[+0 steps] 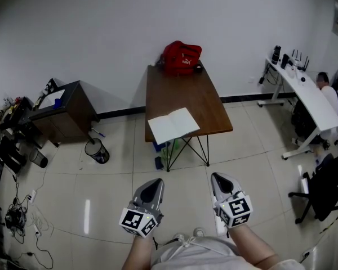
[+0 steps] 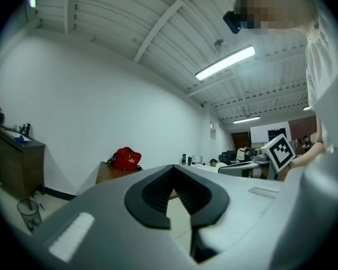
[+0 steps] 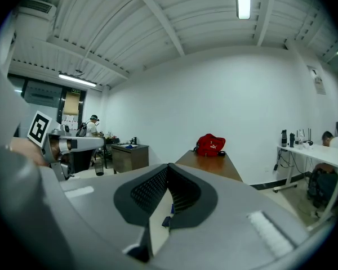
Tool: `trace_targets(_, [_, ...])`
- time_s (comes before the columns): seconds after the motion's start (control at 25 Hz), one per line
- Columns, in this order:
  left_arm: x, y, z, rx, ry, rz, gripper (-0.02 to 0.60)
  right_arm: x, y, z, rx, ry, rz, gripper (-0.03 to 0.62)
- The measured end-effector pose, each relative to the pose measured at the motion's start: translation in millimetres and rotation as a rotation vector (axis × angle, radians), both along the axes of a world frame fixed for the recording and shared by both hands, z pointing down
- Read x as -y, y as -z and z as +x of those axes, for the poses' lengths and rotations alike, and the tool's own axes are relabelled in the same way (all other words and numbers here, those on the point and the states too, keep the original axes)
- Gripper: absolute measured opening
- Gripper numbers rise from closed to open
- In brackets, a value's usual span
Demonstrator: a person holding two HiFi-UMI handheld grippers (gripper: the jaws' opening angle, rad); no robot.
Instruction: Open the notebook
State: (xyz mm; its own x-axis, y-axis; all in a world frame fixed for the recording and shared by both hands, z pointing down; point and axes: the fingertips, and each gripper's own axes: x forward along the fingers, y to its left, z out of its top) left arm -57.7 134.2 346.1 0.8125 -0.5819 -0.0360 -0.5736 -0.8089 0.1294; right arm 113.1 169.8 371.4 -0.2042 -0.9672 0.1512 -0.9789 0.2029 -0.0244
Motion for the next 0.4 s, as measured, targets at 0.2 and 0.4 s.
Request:
trace_targets(0.2, [5.1,-0.5,-0.4,0.003,0.007,0.002,-0.006,6.3,-0.3,0.3,0.008,0.006,-0.002,0.006])
trace_targets(0.4, [7.5,-1.6,-2.1,0.004,0.015,-0.004,-0.006,10.6,-1.7,1.5,0.015,0.008,-0.005,0.006])
